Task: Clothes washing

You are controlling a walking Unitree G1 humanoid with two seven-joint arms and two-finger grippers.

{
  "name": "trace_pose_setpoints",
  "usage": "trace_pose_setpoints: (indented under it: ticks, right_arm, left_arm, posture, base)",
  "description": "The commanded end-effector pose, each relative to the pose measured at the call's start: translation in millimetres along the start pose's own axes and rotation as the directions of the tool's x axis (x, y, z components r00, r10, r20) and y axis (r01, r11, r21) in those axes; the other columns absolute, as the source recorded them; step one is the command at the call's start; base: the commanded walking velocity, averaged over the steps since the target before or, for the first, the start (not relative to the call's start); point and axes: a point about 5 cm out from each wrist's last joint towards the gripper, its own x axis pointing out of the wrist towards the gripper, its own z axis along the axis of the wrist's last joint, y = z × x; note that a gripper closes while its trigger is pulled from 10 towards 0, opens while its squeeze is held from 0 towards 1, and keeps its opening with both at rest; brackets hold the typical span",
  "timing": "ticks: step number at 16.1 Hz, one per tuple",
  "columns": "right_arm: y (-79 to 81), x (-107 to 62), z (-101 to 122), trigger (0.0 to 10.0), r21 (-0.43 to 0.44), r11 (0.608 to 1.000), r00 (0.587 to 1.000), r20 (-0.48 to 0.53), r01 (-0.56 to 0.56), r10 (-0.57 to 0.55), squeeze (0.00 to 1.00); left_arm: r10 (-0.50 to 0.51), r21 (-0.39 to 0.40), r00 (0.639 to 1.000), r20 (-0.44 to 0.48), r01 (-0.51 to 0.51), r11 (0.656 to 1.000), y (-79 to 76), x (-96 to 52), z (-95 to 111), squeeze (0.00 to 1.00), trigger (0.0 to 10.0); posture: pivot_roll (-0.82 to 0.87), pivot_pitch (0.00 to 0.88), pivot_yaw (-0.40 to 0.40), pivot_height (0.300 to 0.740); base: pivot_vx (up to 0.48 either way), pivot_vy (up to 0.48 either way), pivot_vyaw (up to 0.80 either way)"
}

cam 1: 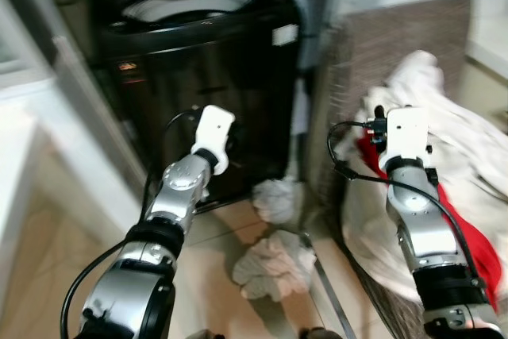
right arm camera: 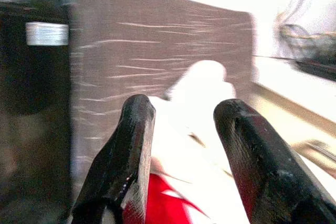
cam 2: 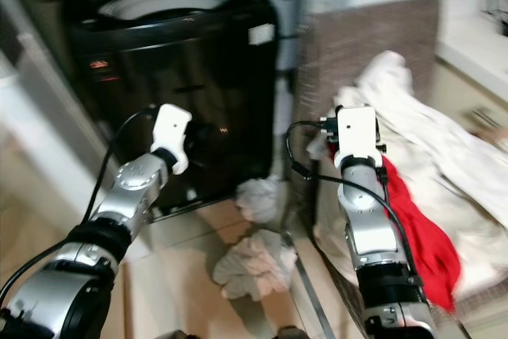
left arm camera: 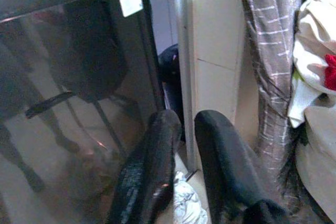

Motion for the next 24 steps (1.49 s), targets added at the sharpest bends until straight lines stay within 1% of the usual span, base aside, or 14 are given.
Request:
trace_pose_setpoints:
  ticks: [1,2,3,5,6,8,10,14,15,16,17,18,20,24]
  right_arm:
    - [-2.1,-0.3,4,10.0,-0.005,0.999,0.999,0.042,0.034,-0.033,0.00]
    - [-1.8,-0.5,7,10.0,-0.021,0.999,0.997,0.074,0.035,-0.033,0.00]
    - [1.0,-0.8,2,10.0,-0.015,1.000,0.998,0.058,0.021,-0.021,0.00]
    - [3.3,-1.9,-8,10.0,0.007,1.000,1.000,0.009,0.011,-0.011,0.00]
    - [4.2,-2.2,-10,10.0,0.009,1.000,1.000,0.005,0.004,-0.004,0.00]
    - [6.5,-4.0,-20,10.0,0.083,0.997,0.999,-0.049,-0.004,0.008,0.00]
    - [8.5,-6.7,-31,10.0,0.128,0.992,0.994,-0.106,-0.003,0.017,0.00]
    - [9.1,-5.5,-37,10.0,0.109,0.994,0.991,-0.136,0.003,0.012,0.00]
    - [9.0,-5.2,-38,10.0,0.089,0.996,0.991,-0.134,0.001,0.011,0.00]
    - [9.2,-5.7,-40,10.0,0.089,0.996,0.990,-0.143,0.002,0.010,0.00]
    - [9.8,-7.1,-44,10.0,0.095,0.995,0.988,-0.154,0.001,0.014,1.00]
    - [9.8,-7.4,-44,10.0,0.087,0.996,0.989,-0.149,0.001,0.012,1.00]
    - [11.0,-8.8,-43,10.0,0.097,0.995,0.992,-0.127,-0.009,0.021,1.00]
    - [11.7,-7.7,-45,10.0,0.089,0.996,0.991,-0.132,-0.021,0.033,1.00]
  left_arm:
    - [0.036,0.014,0.999,0.000,-0.036,0.999,7.4,-3.7,0,1.00,10.0]
    - [0.049,0.023,0.999,-0.009,-0.049,0.999,8.3,-5.9,-2,1.00,10.0]
    - [0.079,0.041,0.996,-0.034,-0.078,0.996,12.2,-9.0,-8,1.00,10.0]
    - [0.107,0.050,0.992,-0.071,-0.103,0.993,17.4,-13.6,-17,1.00,10.0]
    - [0.115,0.058,0.990,-0.082,-0.111,0.992,18.6,-14.9,-19,1.00,10.0]
    - [0.129,0.055,0.983,-0.127,-0.123,0.991,17.6,-18.9,-30,1.00,10.0]
    - [0.120,0.074,0.984,-0.130,-0.111,0.991,12.4,-18.9,-32,1.00,10.0]
    - [0.105,0.080,0.987,-0.118,-0.096,0.992,10.2,-17.8,-31,1.00,10.0]
    - [0.101,0.080,0.988,-0.120,-0.092,0.993,10.1,-17.9,-31,1.00,10.0]
    - [0.091,0.081,0.988,-0.128,-0.082,0.993,9.6,-17.7,-31,1.00,10.0]
    - [0.091,0.103,0.985,-0.144,-0.076,0.992,9.7,-17.2,-33,0.00,10.0]
    - [0.090,0.103,0.986,-0.143,-0.076,0.992,9.6,-17.1,-33,0.00,10.0]
    - [0.091,0.101,0.985,-0.148,-0.076,0.992,8.7,-16.6,-33,0.00,10.0]
    - [0.075,0.108,0.984,-0.162,-0.057,0.992,3.8,-16.6,-37,0.00,10.0]
  posture:
    - [-0.18,0.000,0.056,0.740]
    - [-0.18,0.000,0.053,0.740]
    - [-0.17,0.000,0.051,0.740]
    - [-0.17,0.000,0.048,0.740]
    - [-0.17,0.000,0.048,0.740]
    - [-0.17,0.000,0.046,0.740]
    - [-0.18,0.000,0.046,0.740]
    - [-0.18,0.000,0.051,0.740]
    - [-0.18,0.000,0.054,0.740]
    - [-0.18,0.000,0.054,0.740]
    - [-0.18,0.000,0.058,0.740]
    - [-0.18,0.000,0.060,0.740]
    - [-0.19,0.000,0.058,0.740]
    - [-0.18,0.000,0.053,0.740]
  base:
    - [0.000,0.000,-0.68]
    - [0.000,0.000,-0.67]
    - [0.000,0.000,-0.68]
    - [0.000,0.000,-0.68]
    - [0.000,0.000,-0.68]
    - [0.000,0.000,-0.68]
    - [0.000,0.000,-0.65]
    - [0.000,0.000,-0.61]
    - [0.000,0.000,-0.60]
    - [0.000,0.000,0.00]
    - [0.000,0.000,0.00]
    - [0.000,0.000,0.00]
    - [0.000,0.000,0.00]
    - [0.000,0.000,0.00]
